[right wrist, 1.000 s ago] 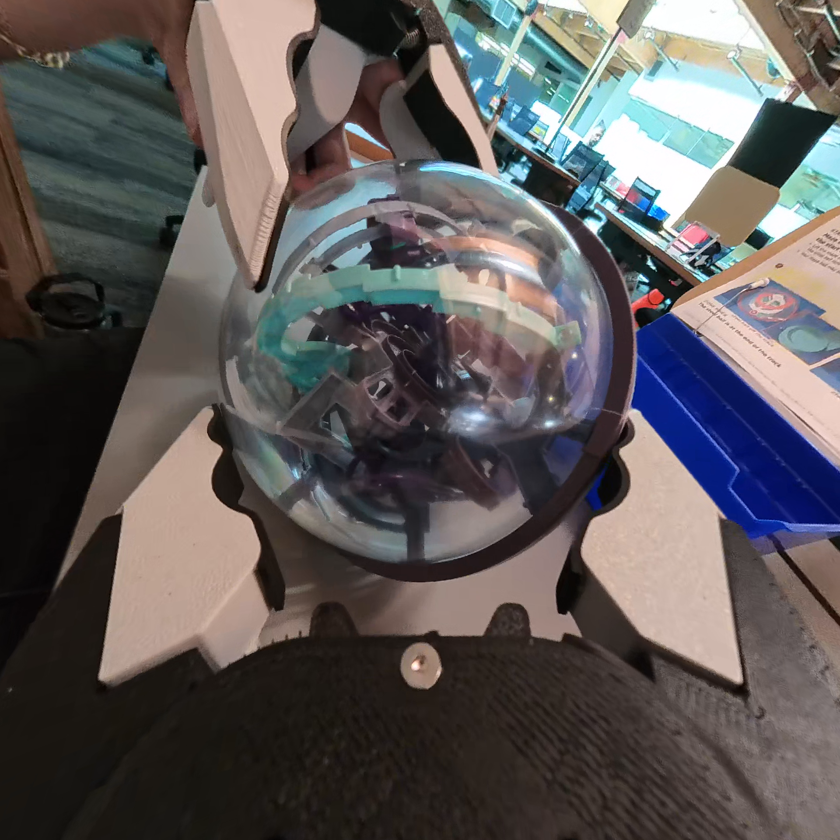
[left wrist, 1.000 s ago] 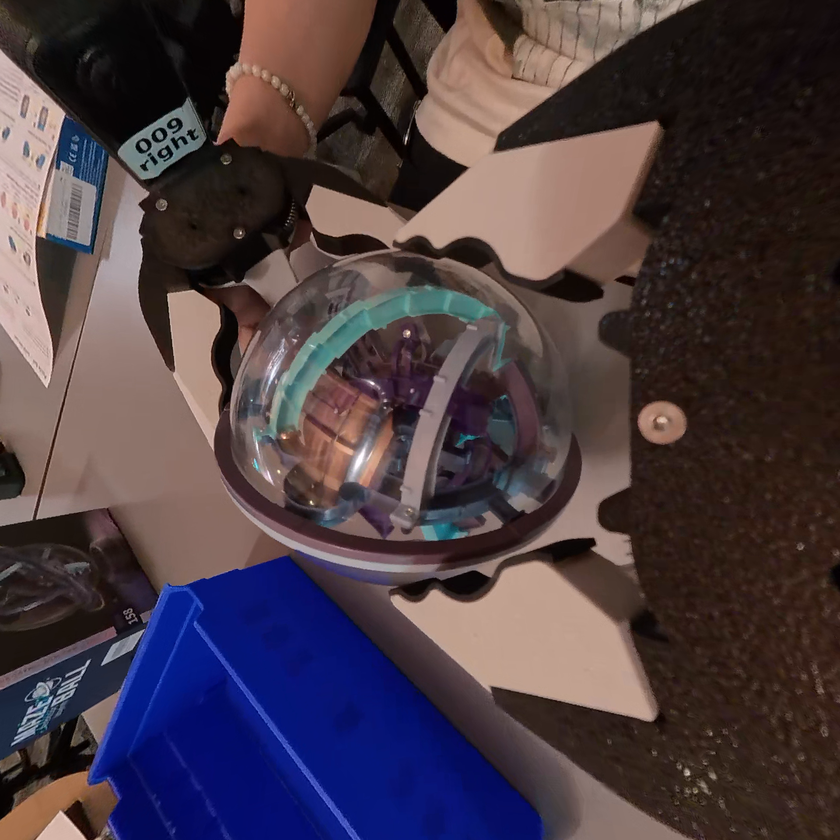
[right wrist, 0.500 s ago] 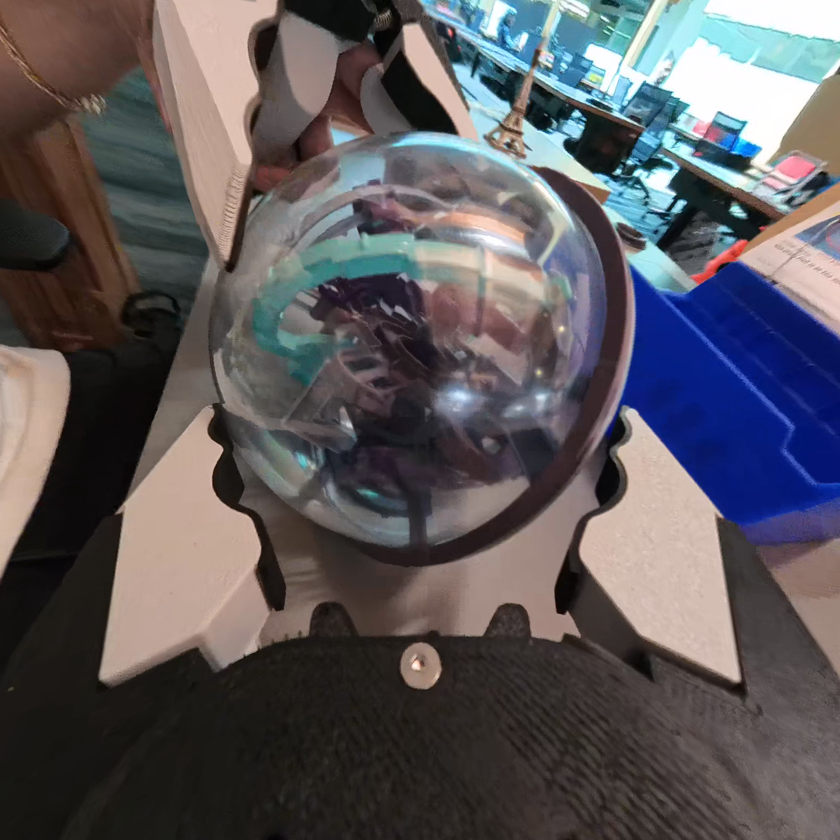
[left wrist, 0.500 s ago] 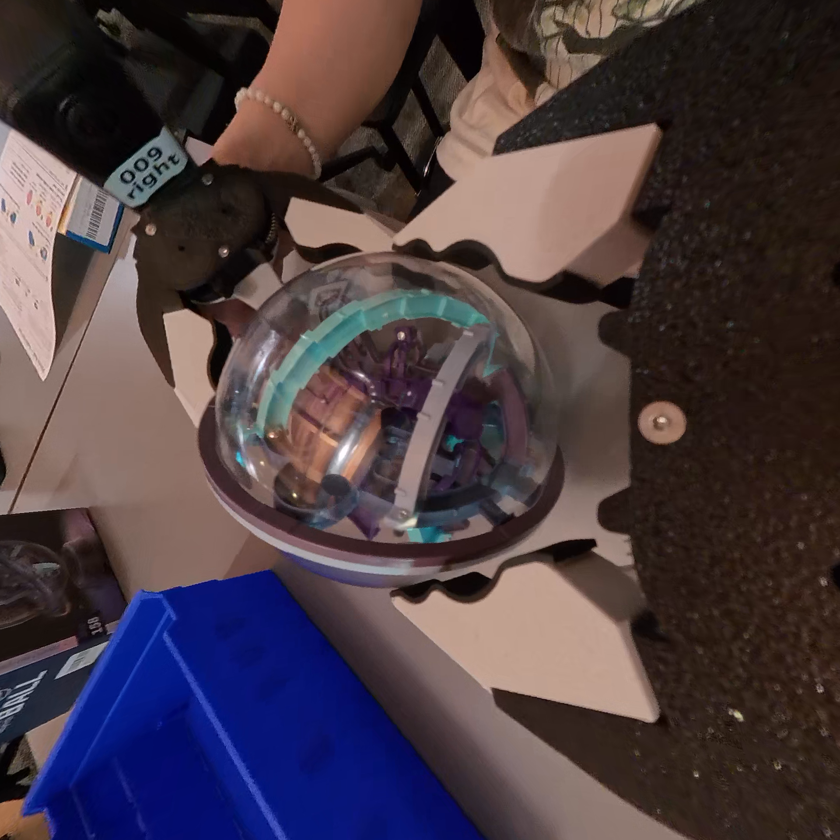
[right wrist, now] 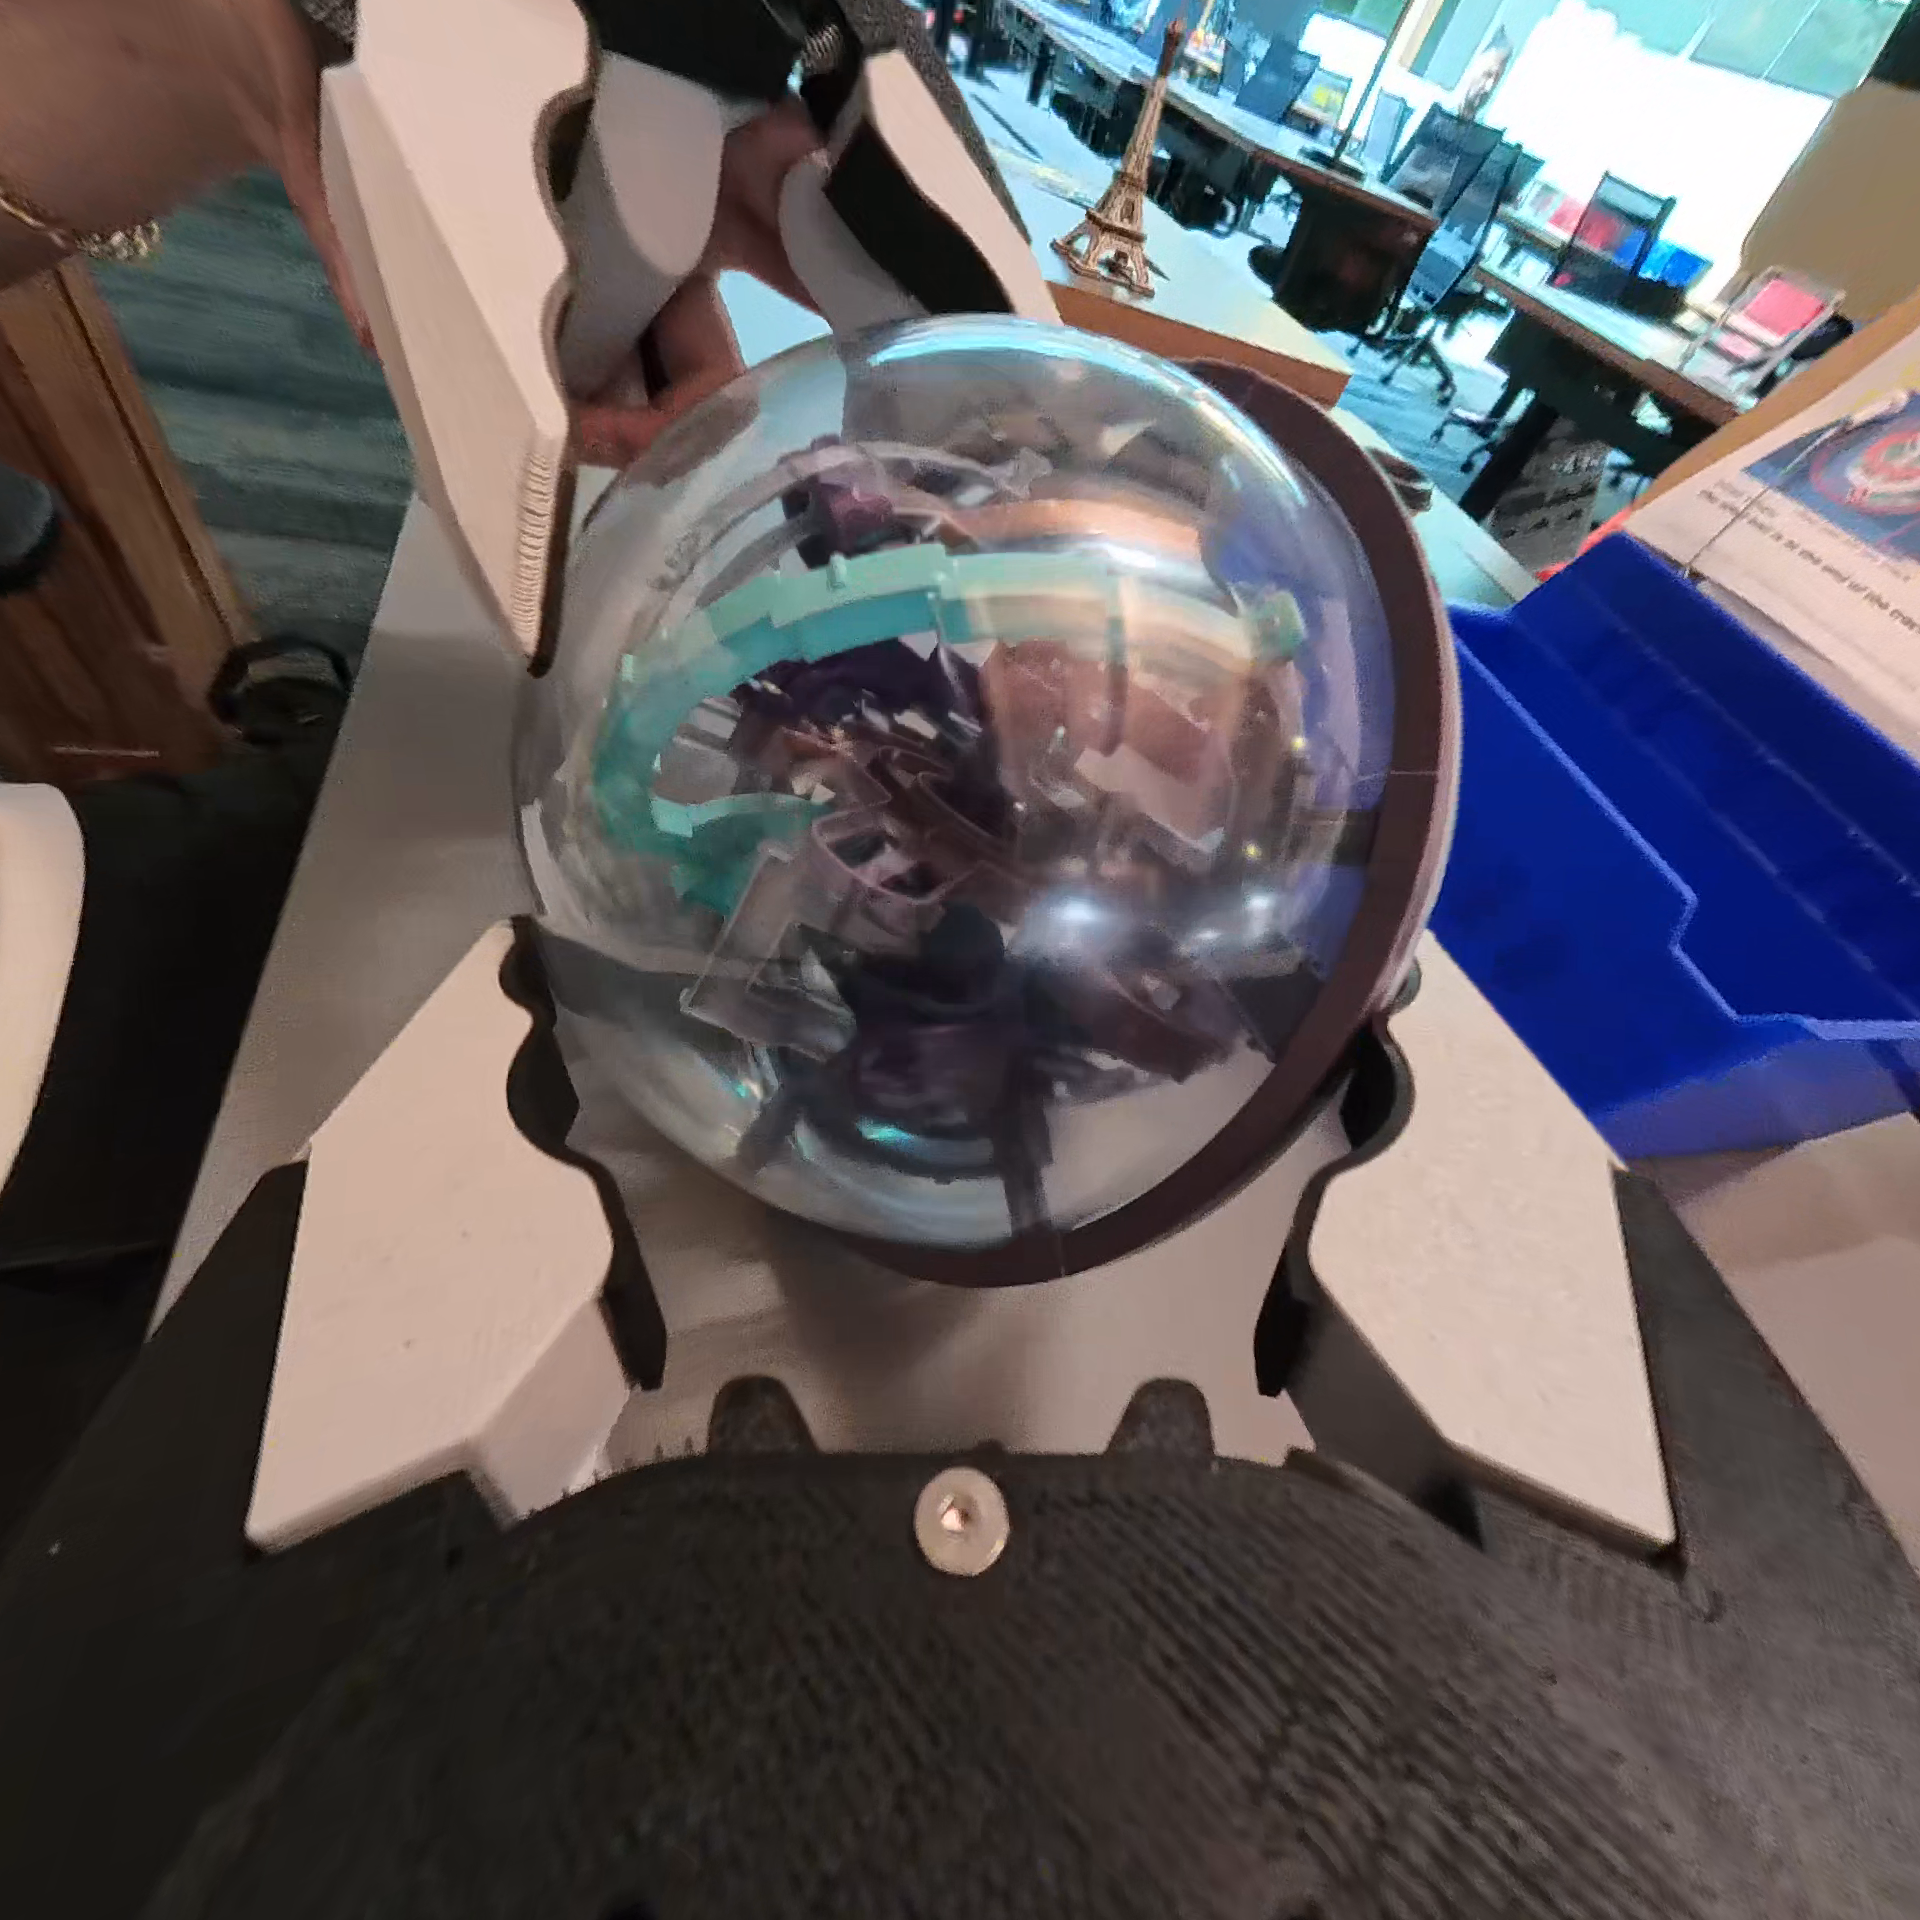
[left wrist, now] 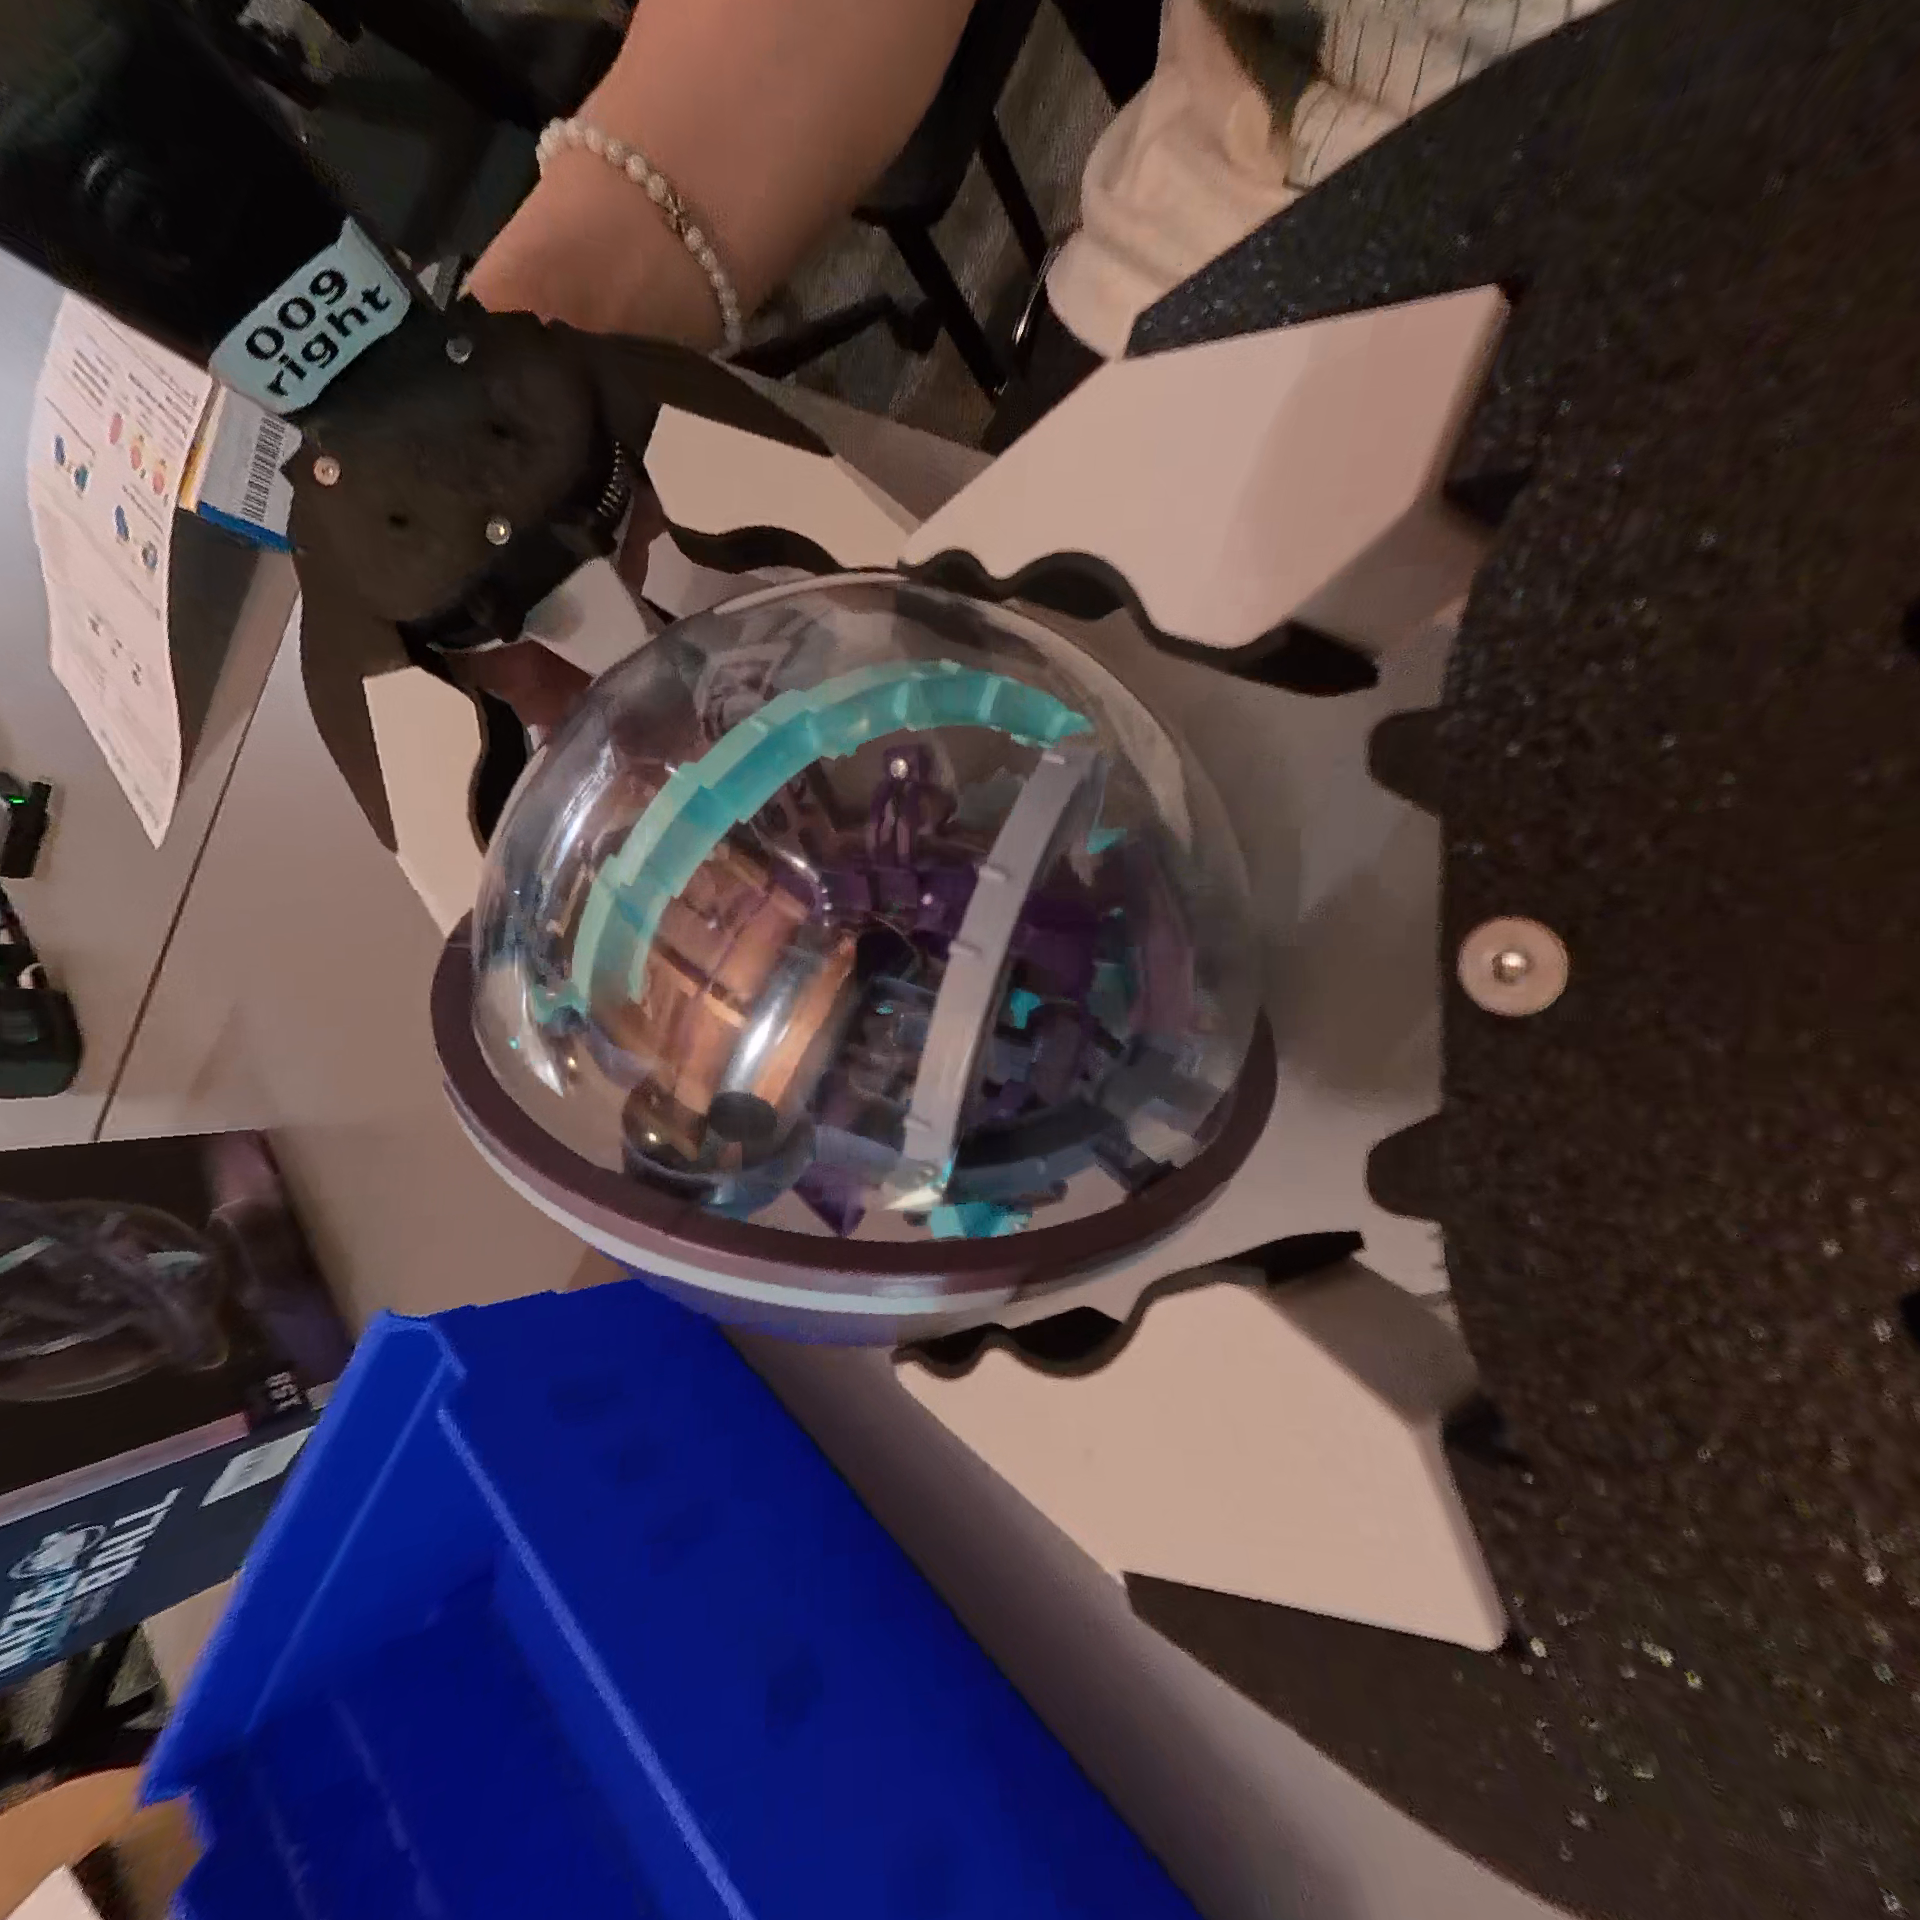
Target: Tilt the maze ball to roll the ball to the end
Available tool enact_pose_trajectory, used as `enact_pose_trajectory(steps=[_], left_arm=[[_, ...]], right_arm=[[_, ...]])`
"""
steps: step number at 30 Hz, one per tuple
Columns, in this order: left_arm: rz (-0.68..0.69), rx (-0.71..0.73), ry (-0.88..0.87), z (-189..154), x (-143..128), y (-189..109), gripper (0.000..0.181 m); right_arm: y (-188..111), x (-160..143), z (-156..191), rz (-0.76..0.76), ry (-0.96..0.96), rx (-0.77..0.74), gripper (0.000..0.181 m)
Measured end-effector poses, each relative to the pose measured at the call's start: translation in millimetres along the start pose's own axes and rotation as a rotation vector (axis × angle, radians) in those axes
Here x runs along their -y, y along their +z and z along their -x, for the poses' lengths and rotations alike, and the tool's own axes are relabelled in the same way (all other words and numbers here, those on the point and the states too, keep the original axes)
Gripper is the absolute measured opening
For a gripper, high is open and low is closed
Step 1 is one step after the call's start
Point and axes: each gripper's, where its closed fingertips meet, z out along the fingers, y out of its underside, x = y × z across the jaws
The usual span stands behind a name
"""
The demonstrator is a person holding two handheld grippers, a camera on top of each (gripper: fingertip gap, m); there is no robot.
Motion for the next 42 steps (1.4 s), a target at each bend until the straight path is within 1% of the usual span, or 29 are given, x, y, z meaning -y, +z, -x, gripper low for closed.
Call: enact_pose_trajectory(steps=[4, 7, 11, 16, 26, 35, 42], left_arm=[[-0.030, -0.010, 0.017, 1, 4, 2, 0.132], [-0.061, -0.031, 0.077, 0, 6, -1, 0.130], [-0.082, -0.042, 0.124, -3, 5, -3, 0.128], [-0.088, -0.055, 0.109, -1, 6, -2, 0.128], [-0.073, -0.096, 0.182, -3, 1, -7, 0.127], [-0.123, -0.141, 0.064, 2, 8, -10, 0.120], [-0.131, -0.136, 0.096, -2, 7, -12, 0.120]], right_arm=[[-1, -4, -3, -0.021, 0.089, 0.041, 0.149], [-1, -11, 0, -0.004, 0.165, 0.069, 0.148], [-3, -13, 1, -0.018, 0.132, 0.062, 0.147], [-2, -12, 0, -0.043, 0.149, 0.062, 0.147], [-2, -14, 3, -0.030, 0.162, 0.086, 0.147], [-2, -14, 2, -0.030, 0.176, 0.087, 0.147], [-4, -15, 4, -0.023, 0.124, 0.077, 0.146]])
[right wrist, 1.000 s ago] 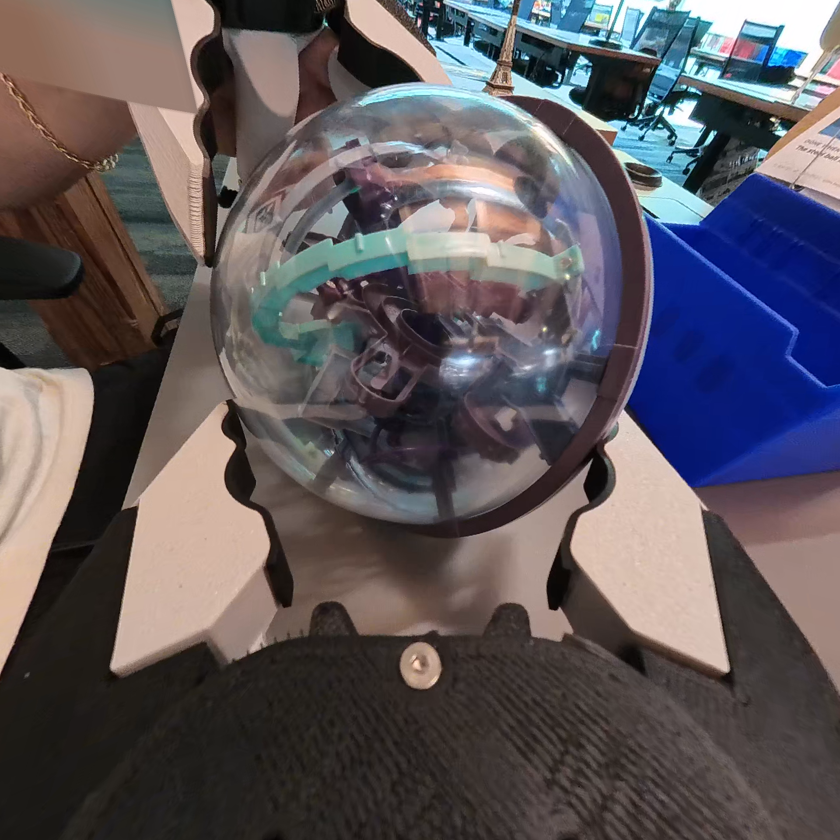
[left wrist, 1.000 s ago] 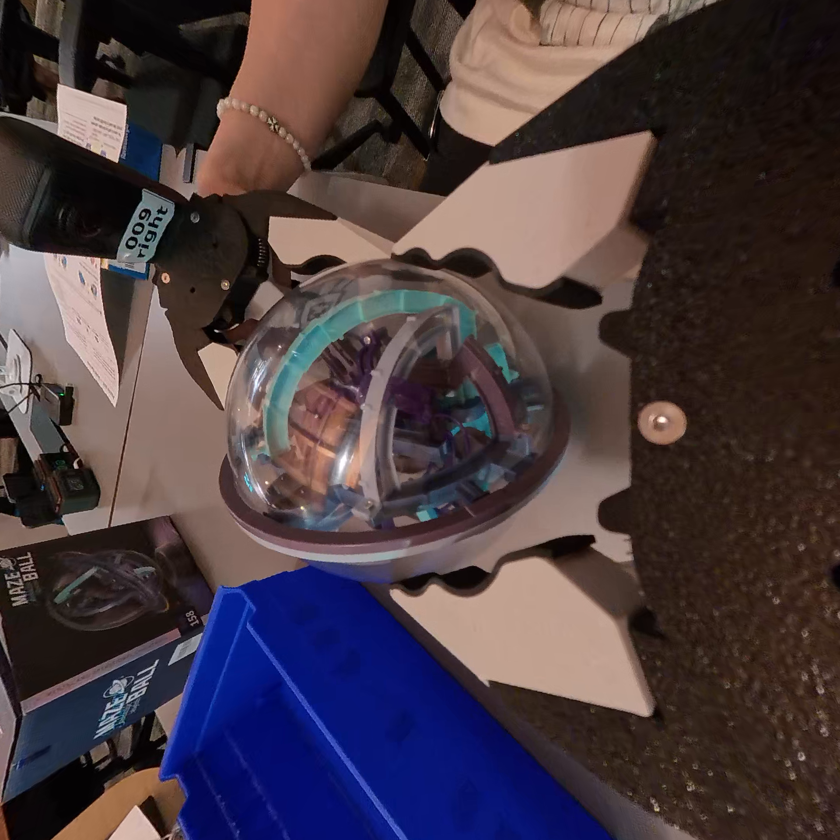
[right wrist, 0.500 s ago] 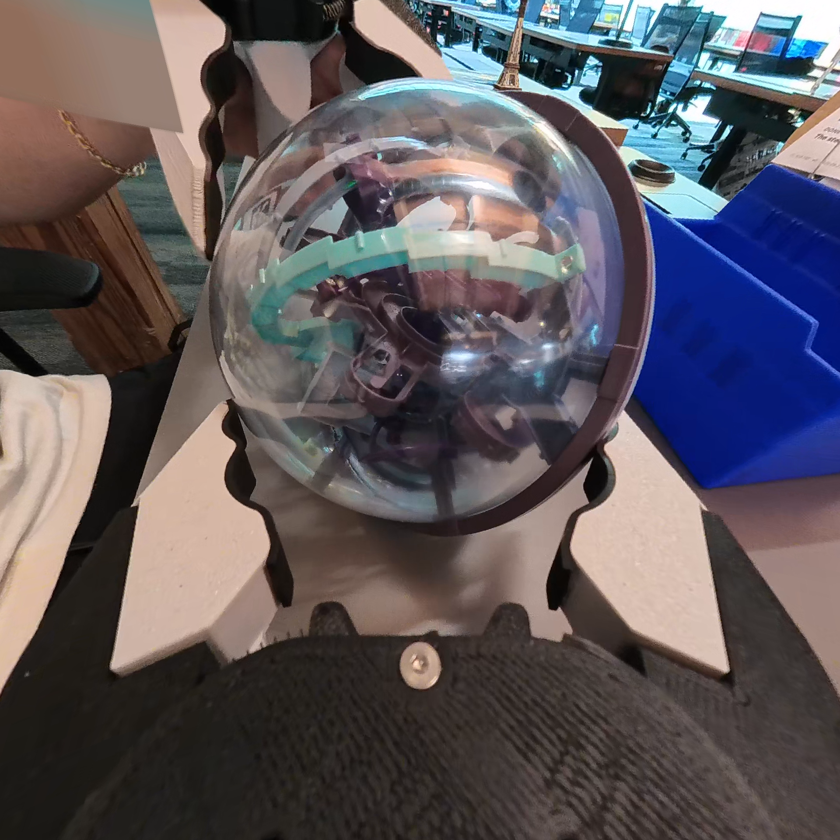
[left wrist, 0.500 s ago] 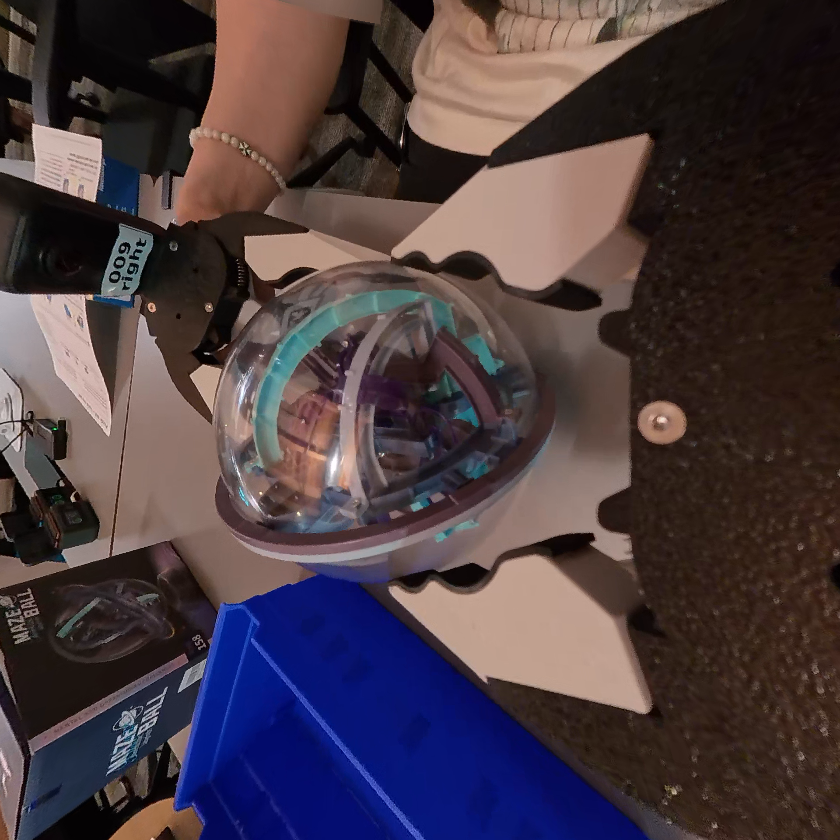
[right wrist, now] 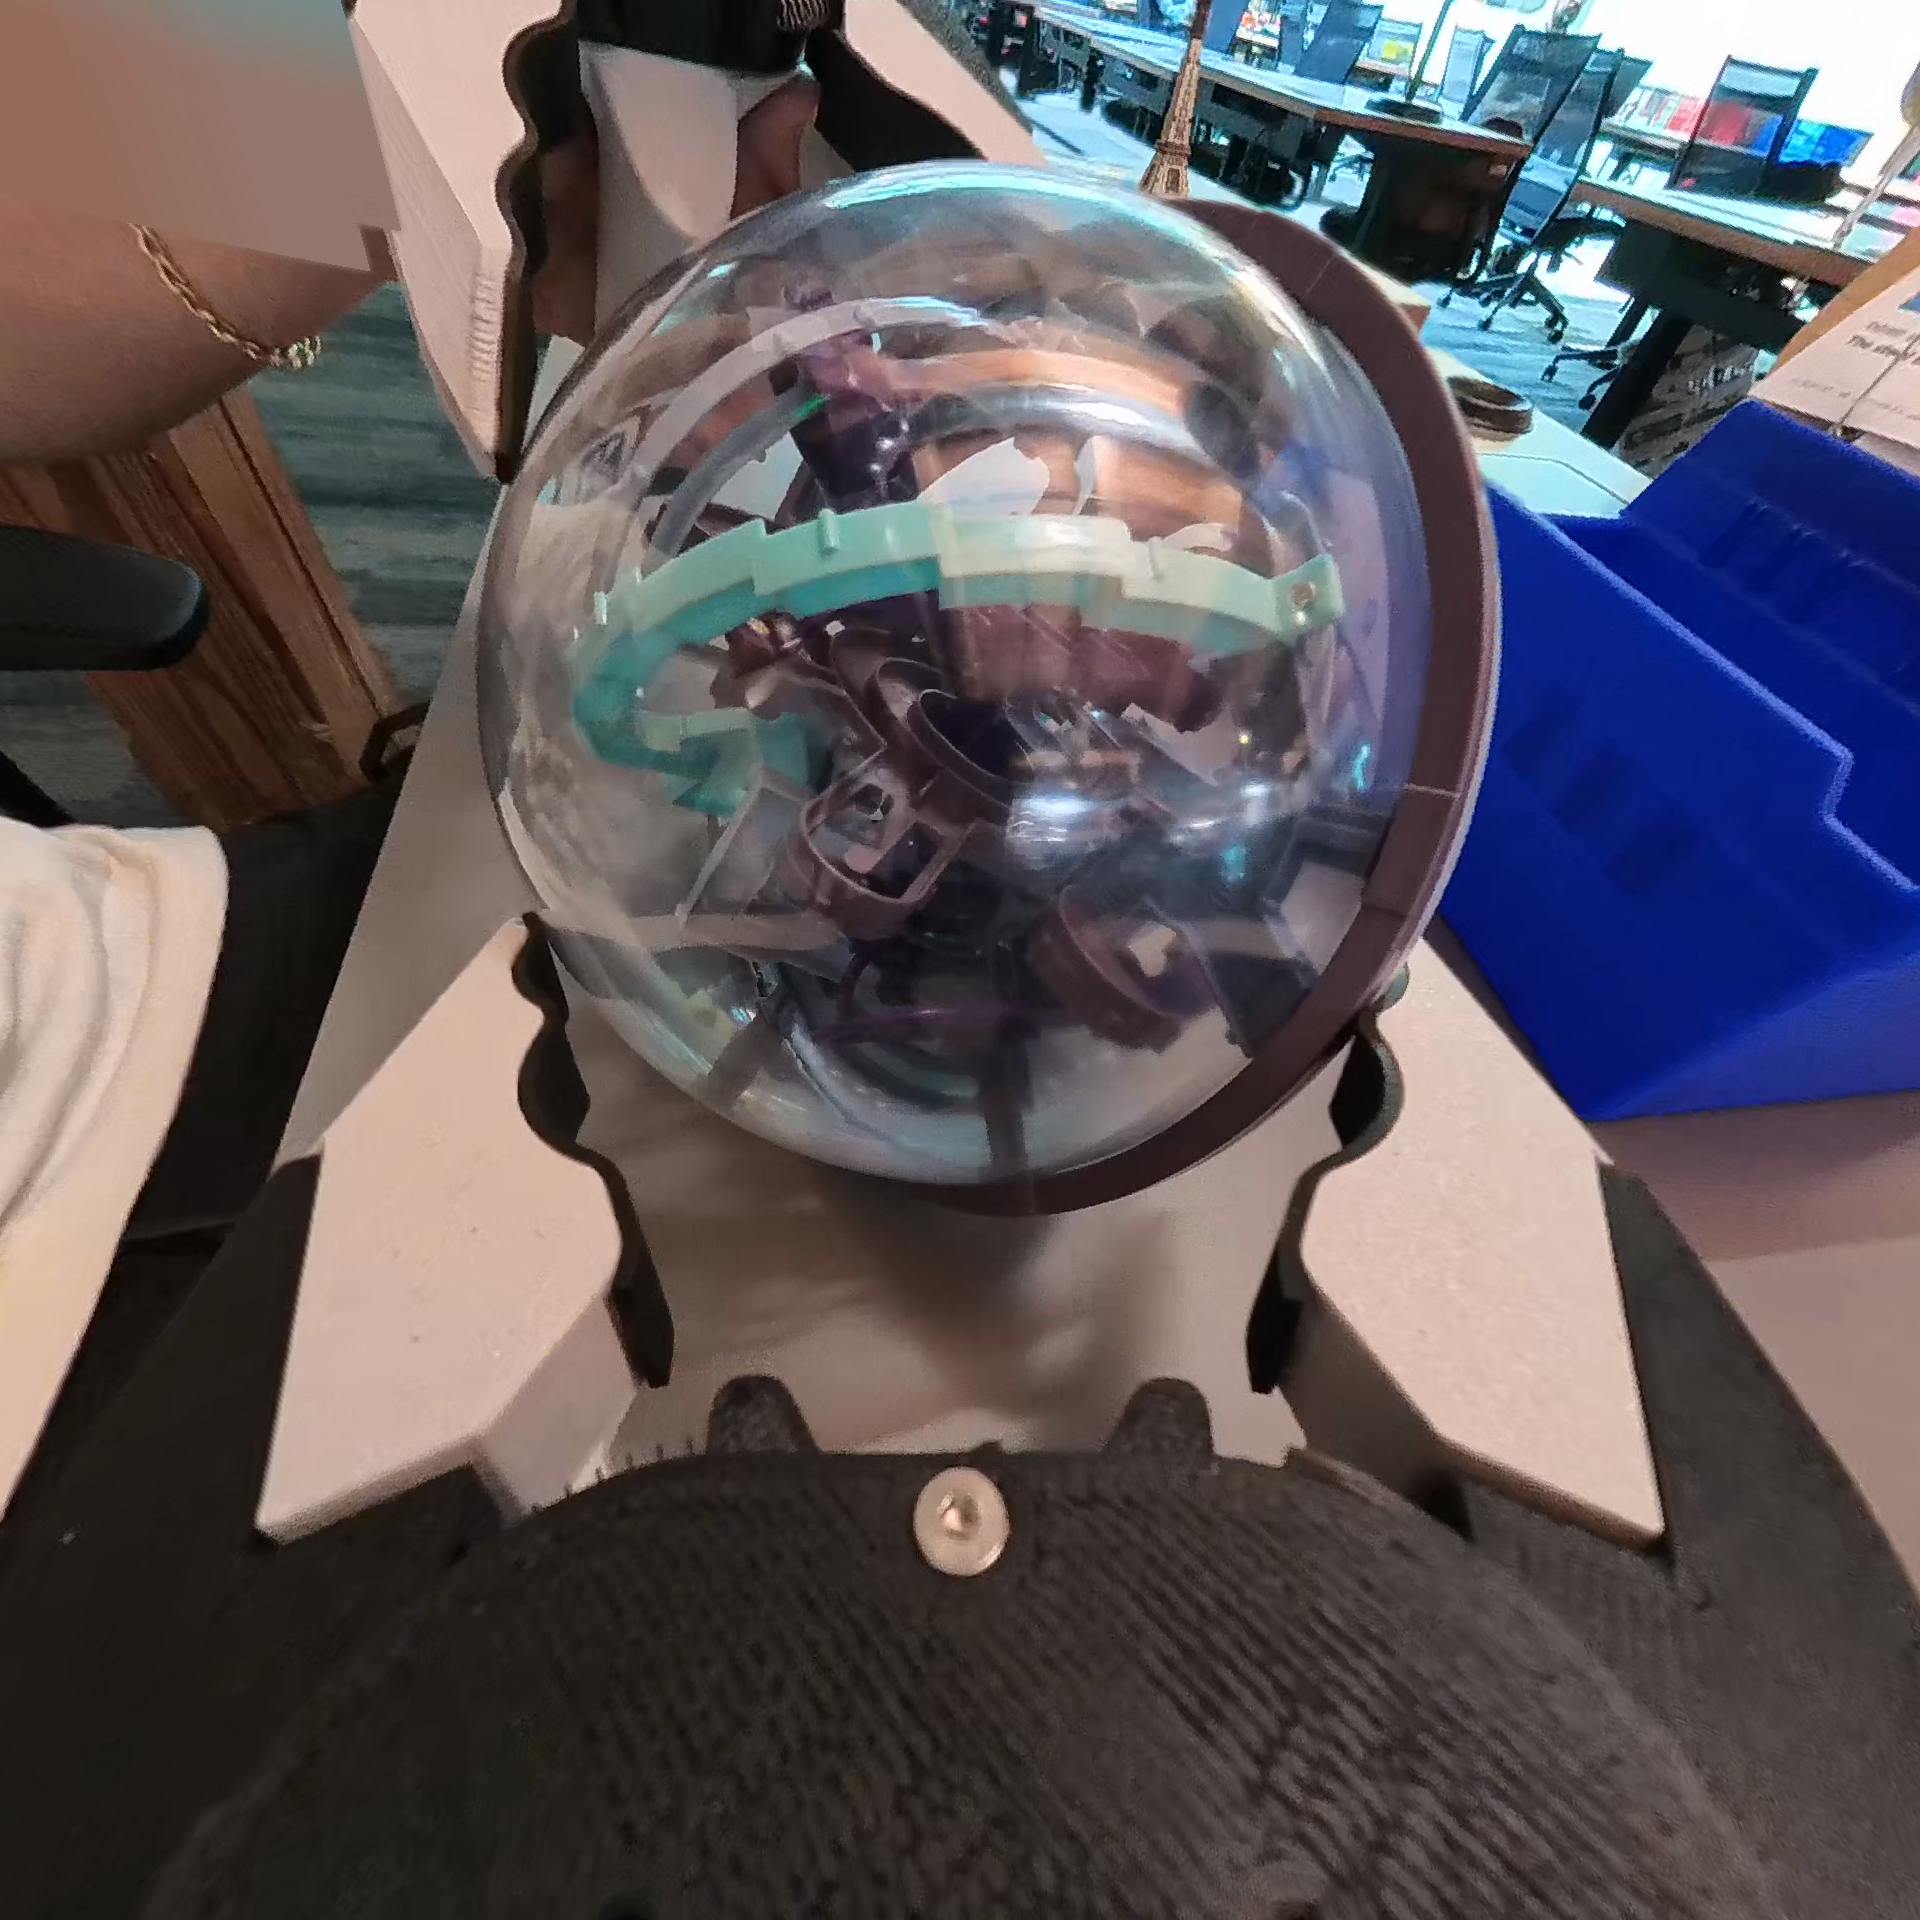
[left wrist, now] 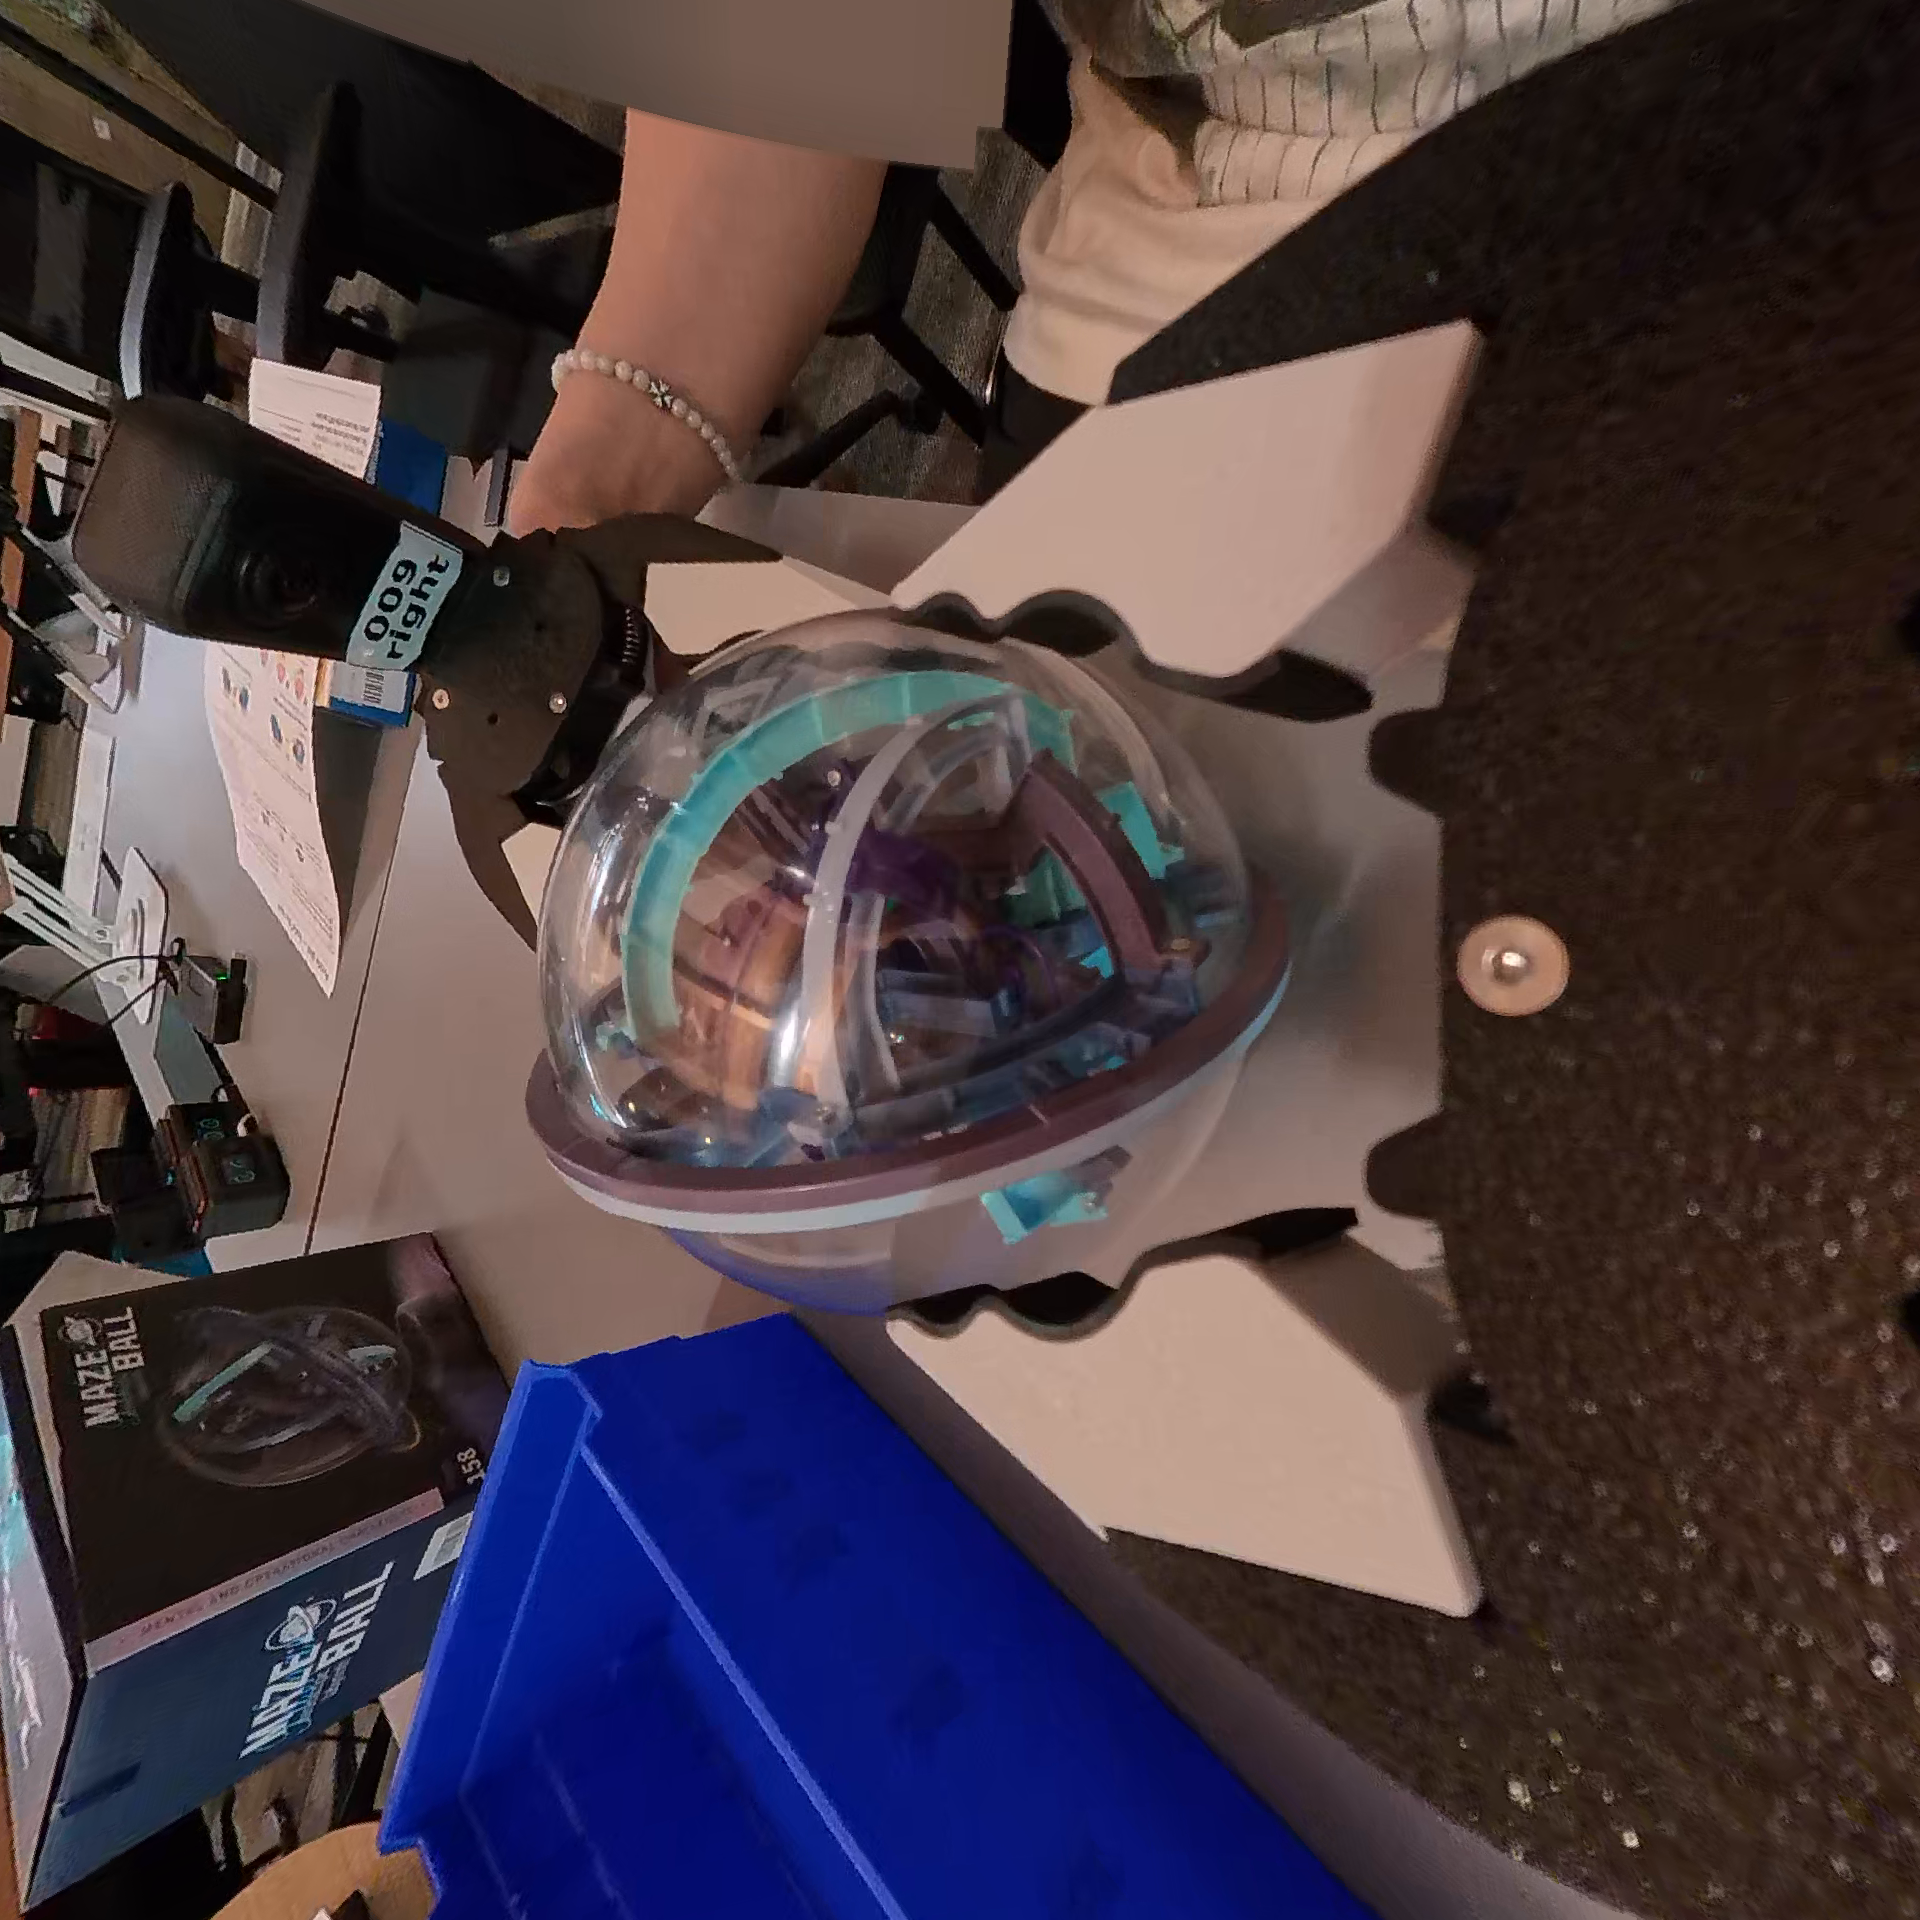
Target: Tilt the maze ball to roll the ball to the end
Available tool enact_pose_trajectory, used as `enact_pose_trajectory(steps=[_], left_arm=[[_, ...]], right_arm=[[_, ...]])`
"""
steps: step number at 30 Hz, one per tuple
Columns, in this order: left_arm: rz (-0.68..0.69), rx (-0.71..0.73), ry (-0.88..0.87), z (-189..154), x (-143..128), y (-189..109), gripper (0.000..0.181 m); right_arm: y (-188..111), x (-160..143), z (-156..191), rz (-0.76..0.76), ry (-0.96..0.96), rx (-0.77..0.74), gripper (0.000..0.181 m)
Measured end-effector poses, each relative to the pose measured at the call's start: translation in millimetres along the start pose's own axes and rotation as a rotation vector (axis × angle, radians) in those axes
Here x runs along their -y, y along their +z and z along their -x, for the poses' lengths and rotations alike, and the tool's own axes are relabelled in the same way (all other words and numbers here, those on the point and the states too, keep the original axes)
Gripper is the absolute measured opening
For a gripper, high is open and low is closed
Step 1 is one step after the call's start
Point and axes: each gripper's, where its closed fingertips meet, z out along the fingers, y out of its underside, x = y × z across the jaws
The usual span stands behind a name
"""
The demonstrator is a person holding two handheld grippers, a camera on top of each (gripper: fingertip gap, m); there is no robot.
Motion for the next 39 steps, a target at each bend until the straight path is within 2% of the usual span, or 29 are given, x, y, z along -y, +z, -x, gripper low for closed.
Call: enact_pose_trajectory(steps=[13, 18, 24, 28, 39], left_arm=[[0.002, -0.028, 0.050, -3, -5, -7, 0.120], [0.003, -0.044, -0.001, 0, -5, -4, 0.120], [-0.008, -0.056, -0.041, 1, -3, 2, 0.120], [-0.051, -0.037, -0.037, 3, 5, 6, 0.120], [-0.084, -0.033, -0.183, 16, 11, 11, 0.118]], right_arm=[[1, -3, 2, 0.047, -0.159, -0.058, 0.143], [2, -5, -2, 0.069, -0.196, -0.100, 0.150], [0, -2, -5, 0.025, -0.162, -0.101, 0.154], [-3, -13, -6, 0.072, -0.087, -0.062, 0.146], [1, -18, -13, 0.115, -0.057, -0.095, 0.148]])
